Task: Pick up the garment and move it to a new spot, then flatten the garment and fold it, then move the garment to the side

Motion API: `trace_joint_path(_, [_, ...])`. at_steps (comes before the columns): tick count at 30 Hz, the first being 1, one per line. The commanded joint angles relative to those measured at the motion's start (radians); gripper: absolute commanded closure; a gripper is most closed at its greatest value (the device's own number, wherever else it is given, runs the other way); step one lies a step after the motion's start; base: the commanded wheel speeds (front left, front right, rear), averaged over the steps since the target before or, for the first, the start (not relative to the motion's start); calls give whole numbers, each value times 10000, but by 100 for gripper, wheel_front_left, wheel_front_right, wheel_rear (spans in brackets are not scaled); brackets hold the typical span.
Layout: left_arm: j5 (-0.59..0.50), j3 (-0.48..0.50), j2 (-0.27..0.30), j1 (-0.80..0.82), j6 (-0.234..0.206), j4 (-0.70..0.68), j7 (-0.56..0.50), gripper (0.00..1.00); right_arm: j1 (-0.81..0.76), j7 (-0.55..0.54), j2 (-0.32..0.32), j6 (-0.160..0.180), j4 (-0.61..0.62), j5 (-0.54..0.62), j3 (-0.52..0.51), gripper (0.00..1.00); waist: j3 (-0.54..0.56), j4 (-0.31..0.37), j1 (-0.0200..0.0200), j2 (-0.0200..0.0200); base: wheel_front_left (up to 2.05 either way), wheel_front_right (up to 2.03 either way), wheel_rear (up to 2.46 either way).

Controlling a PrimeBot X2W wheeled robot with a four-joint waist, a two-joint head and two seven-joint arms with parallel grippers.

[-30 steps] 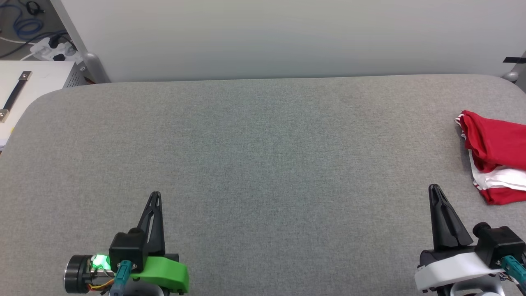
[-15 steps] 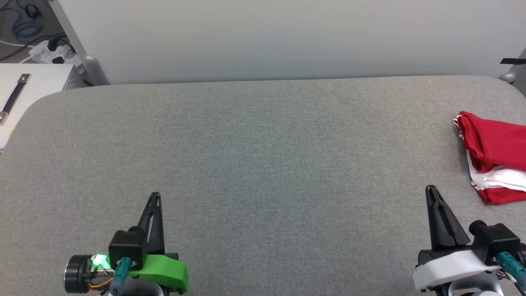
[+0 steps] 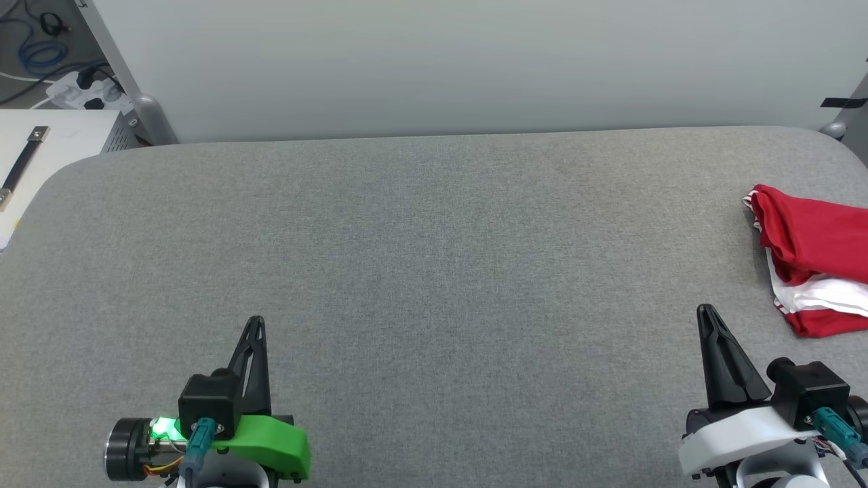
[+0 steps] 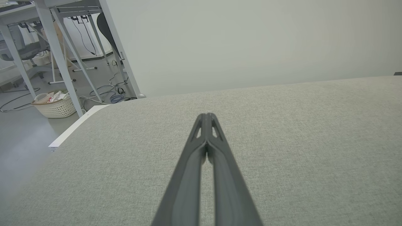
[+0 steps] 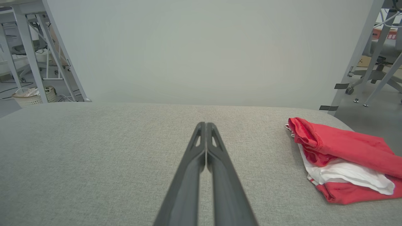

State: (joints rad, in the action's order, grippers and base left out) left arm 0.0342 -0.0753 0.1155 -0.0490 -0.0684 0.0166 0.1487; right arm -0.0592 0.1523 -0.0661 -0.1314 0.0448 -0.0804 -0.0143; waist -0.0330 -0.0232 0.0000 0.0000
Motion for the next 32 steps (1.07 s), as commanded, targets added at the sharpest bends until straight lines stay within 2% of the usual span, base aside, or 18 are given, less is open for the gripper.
trace_joint_path(1, [-89,61,-91,170,65,-52,-44,100,140,-77,49,3,-48,139,23,100,7,5,0,0,0,0,0])
trace_joint_path(32, [-198,359,-333,308,331,-101,-665,100,335,-700,96,5,-220,426,74,100,146,102,0,0,0,0,0])
